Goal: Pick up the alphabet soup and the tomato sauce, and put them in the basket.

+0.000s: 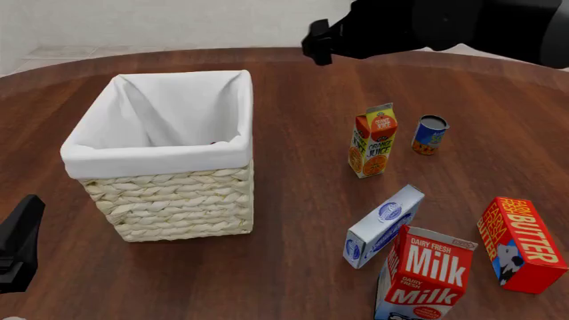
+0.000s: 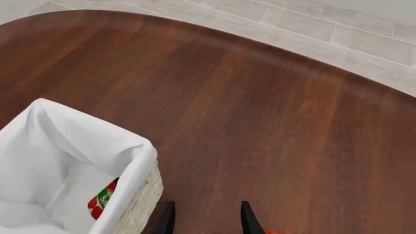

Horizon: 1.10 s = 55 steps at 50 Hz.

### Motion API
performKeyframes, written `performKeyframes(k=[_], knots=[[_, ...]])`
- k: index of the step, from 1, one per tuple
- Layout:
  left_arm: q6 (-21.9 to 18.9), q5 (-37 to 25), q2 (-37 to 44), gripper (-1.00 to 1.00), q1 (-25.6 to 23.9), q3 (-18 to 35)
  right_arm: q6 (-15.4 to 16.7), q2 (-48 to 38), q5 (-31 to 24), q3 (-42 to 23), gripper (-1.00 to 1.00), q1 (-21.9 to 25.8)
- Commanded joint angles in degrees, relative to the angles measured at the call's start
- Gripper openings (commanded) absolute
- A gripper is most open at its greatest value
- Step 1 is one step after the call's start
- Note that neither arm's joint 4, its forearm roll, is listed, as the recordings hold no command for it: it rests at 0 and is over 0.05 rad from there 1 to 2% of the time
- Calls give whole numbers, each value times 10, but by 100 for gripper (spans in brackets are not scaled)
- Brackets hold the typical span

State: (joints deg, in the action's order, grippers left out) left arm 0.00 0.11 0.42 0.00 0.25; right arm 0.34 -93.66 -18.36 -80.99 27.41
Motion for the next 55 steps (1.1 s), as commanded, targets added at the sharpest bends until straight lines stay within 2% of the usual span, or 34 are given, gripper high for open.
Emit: performKeyframes(k=[1,55], knots=[[0,0,0,100,0,0,0,4,7,11,100,-17],[0,0,0,100,0,0,-9,43,42,77,100,-96]])
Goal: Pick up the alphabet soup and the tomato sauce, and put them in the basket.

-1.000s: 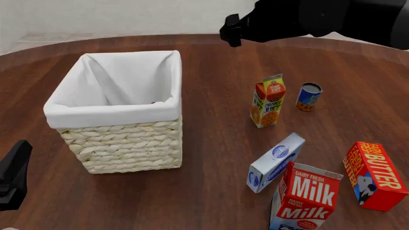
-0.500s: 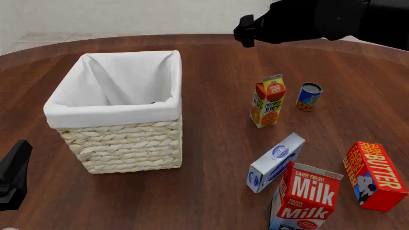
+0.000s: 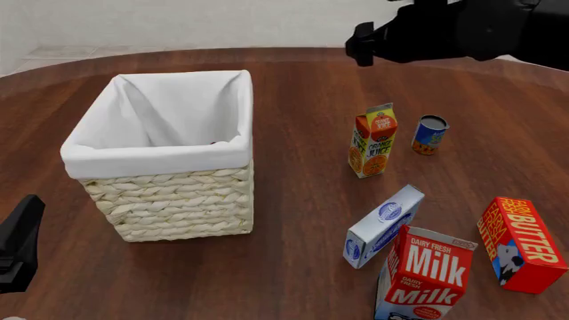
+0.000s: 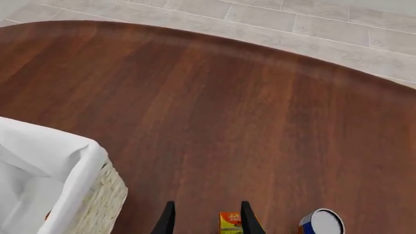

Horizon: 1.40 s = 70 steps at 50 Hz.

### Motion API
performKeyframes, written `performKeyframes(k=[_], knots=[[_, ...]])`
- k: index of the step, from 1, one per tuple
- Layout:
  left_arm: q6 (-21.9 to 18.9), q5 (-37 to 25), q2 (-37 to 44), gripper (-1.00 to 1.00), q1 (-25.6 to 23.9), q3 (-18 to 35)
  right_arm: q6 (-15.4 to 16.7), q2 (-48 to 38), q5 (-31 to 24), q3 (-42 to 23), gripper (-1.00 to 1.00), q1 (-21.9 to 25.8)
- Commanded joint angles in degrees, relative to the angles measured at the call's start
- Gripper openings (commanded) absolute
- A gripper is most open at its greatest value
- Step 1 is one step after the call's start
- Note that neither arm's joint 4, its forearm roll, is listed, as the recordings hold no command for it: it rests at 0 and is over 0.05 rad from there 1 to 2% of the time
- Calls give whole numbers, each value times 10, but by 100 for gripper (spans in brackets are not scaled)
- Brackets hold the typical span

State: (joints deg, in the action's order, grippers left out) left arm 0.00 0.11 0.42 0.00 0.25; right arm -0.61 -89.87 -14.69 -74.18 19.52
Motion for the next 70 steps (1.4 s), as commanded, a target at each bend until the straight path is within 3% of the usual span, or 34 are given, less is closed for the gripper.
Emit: performKeyframes(k=[1,70], knots=[[0,0,0,100,0,0,1,6,6,10,100,-18],[0,0,0,100,0,0,7,32,44,72,100,-140]])
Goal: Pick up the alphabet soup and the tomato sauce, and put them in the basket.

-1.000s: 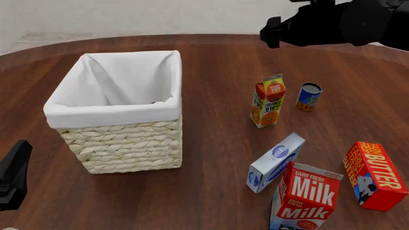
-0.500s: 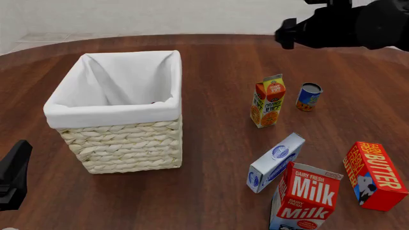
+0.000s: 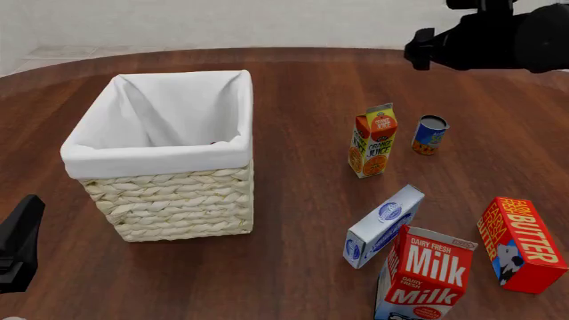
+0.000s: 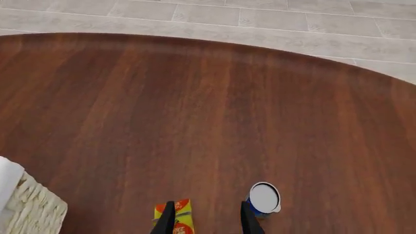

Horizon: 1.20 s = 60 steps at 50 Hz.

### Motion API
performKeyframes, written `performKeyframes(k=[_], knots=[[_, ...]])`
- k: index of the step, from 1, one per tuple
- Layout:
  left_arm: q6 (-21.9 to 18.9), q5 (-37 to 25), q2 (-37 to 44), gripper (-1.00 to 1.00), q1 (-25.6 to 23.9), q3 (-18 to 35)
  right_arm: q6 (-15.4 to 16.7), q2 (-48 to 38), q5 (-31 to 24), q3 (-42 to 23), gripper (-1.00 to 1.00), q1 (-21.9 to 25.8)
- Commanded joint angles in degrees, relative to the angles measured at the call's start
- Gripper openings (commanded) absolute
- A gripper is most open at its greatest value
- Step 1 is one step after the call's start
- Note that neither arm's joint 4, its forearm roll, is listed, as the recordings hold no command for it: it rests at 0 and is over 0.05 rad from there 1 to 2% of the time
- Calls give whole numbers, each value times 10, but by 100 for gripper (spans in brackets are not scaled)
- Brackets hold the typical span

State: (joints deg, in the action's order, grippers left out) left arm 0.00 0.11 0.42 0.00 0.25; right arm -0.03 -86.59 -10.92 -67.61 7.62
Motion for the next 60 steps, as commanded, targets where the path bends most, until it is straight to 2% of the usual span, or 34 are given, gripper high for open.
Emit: performKeyframes(k=[1,40,42,43,45,51,53,60], knots=[[0,0,0,100,0,0,1,-1,7,7,100,-22],[0,0,0,100,0,0,3,2,13,25,100,-93],[0,0,0,100,0,0,10,-2,15,26,100,-97],[0,0,0,100,0,0,25,-4,18,27,100,-105],[0,0,0,100,0,0,10,-7,18,25,100,-100],[0,0,0,100,0,0,16,-18,23,21,100,-107],[0,0,0,100,0,0,28,-22,25,21,100,-117],[0,0,0,100,0,0,23,-28,30,23,100,-121]])
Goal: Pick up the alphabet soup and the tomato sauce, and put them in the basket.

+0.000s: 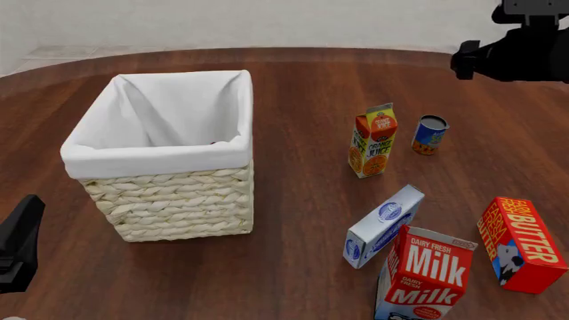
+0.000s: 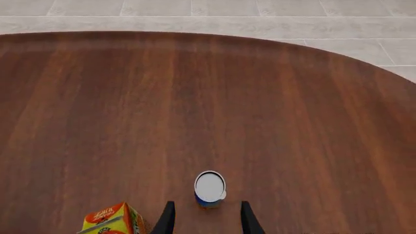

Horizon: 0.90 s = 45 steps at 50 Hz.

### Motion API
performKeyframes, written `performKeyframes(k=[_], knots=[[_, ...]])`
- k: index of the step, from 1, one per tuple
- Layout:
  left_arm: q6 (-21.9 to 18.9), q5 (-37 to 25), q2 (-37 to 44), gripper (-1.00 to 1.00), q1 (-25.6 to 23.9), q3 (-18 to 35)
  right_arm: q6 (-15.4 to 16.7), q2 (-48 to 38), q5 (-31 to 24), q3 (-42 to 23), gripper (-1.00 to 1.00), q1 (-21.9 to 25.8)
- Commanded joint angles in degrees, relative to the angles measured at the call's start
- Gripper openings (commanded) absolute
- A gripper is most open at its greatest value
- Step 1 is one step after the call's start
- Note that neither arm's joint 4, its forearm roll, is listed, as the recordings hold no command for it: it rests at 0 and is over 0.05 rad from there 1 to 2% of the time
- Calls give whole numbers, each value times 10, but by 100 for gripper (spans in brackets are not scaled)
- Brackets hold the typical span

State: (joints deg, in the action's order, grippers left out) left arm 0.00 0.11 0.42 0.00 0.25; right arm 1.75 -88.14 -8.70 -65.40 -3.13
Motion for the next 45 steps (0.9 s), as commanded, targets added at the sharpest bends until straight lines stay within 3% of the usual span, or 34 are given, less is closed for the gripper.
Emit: performKeyframes(k=[1,45], knots=[[0,0,0,100,0,0,5,-13,8,0,100,-13],[0,0,0,100,0,0,-8,-126,46,-44,100,7]])
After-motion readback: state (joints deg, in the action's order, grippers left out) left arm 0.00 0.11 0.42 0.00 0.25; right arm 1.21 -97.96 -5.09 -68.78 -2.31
